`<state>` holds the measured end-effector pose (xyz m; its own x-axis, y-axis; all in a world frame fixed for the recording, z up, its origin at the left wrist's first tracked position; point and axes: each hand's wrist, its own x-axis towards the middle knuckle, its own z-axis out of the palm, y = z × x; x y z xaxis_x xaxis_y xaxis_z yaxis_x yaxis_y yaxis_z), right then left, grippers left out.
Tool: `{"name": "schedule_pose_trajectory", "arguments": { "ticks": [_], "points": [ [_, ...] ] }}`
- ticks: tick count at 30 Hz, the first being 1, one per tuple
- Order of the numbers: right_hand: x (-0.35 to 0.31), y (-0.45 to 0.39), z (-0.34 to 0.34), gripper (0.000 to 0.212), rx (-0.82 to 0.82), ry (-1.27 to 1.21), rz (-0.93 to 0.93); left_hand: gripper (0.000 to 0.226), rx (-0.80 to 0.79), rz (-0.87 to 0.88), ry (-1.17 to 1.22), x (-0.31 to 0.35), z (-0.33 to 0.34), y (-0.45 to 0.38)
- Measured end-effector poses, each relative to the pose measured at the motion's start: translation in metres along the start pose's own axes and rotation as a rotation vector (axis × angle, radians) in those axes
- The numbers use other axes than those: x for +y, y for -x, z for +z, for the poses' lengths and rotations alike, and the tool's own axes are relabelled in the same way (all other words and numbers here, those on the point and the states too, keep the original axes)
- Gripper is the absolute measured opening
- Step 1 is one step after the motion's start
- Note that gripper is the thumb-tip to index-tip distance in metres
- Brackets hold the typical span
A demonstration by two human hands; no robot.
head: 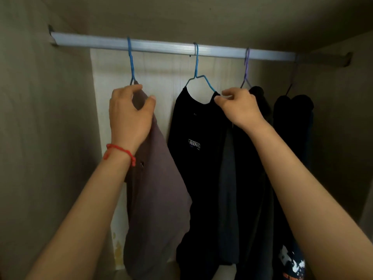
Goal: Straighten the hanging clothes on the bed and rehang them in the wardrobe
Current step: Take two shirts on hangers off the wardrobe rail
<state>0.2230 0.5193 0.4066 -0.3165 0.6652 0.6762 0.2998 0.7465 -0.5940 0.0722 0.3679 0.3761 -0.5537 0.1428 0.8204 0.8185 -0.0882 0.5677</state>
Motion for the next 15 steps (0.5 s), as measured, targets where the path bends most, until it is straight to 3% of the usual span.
{"name": "schedule_pose_trajectory", "arguments": {
  "ticks": [3,6,8,15],
  "points": [
    [-0.01,-0.018,0.007,0.028,-0.138,0.073,0.056,0.044,-0.11,-0.233,0.038,-0.009,0.01,-0.027],
    [-0.014,-0.027,0.012,0.02,-0.232,0.116,0.088,0.011,-0.224,-0.34,0.067,-0.009,0.016,-0.044],
    [-0.016,-0.032,0.013,0.02,-0.259,0.108,0.118,0.014,-0.268,-0.407,0.122,-0.009,0.017,-0.054],
    [-0.014,-0.039,0.019,0.033,-0.116,-0.085,0.163,0.021,-0.34,-0.518,0.124,-0.012,0.014,-0.076]
  ]
}}
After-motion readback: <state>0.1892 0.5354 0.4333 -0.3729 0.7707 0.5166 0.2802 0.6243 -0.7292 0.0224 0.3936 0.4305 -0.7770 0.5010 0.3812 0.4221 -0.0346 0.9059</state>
